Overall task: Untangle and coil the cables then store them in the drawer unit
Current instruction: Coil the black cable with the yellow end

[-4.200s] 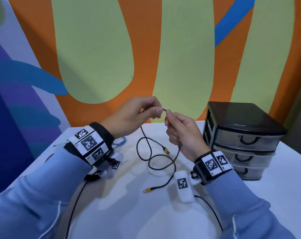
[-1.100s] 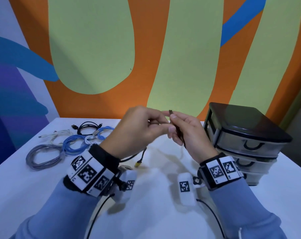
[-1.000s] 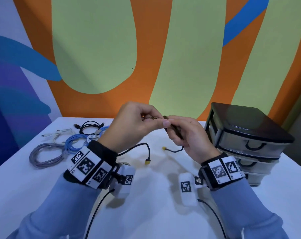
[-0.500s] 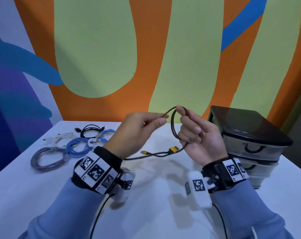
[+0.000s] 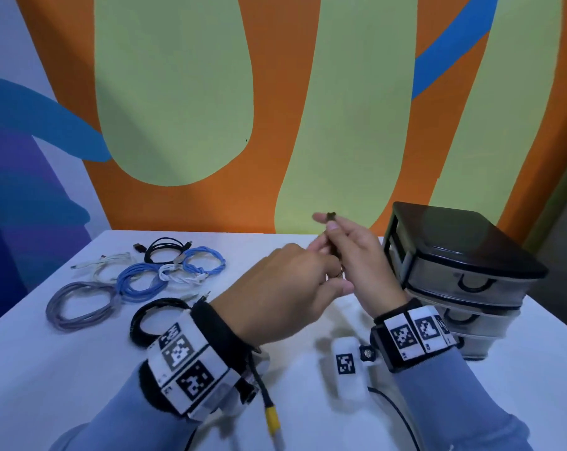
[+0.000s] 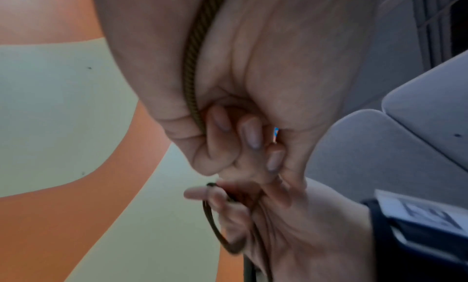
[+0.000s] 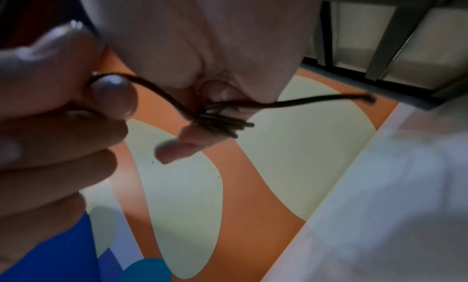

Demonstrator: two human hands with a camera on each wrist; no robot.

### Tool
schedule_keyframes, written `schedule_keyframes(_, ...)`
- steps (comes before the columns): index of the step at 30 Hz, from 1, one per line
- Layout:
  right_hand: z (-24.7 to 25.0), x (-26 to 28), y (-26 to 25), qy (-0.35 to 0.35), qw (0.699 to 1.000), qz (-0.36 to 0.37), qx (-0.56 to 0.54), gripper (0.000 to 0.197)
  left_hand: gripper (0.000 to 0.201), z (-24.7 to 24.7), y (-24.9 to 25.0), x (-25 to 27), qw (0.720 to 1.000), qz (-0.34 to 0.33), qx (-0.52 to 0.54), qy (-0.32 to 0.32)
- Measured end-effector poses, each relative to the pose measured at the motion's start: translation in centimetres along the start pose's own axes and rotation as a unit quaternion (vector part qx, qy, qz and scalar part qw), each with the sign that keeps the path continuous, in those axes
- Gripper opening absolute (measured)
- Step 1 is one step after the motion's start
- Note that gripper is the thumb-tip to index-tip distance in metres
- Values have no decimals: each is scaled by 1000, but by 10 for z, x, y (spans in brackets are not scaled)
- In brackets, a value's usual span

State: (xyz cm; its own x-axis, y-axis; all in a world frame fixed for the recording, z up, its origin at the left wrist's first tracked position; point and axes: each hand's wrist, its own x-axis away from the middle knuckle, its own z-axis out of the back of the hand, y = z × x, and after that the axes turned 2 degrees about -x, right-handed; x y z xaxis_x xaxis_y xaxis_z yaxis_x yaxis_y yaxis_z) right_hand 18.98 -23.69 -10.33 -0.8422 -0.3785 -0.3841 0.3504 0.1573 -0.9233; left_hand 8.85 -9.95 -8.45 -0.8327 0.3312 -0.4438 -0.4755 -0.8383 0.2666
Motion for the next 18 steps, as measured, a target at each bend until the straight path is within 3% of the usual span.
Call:
schedule_keyframes(4, 3, 3, 0, -100, 994, -38, 31, 35, 22, 27, -15, 1, 993, 37, 90, 64)
schedule_keyframes(7, 0, 7, -5, -161, 984, -72, -12, 37, 21, 39, -31, 4, 986, 62, 95, 125)
schedule_keyframes(13, 5, 9, -10, -188, 970, -117, -100, 34, 9, 42, -64, 6, 964, 93, 112, 220)
schedule_keyframes(18, 6, 11, -9, -209, 945, -137, -209, 32, 11, 28, -68, 1, 964, 63, 54, 251)
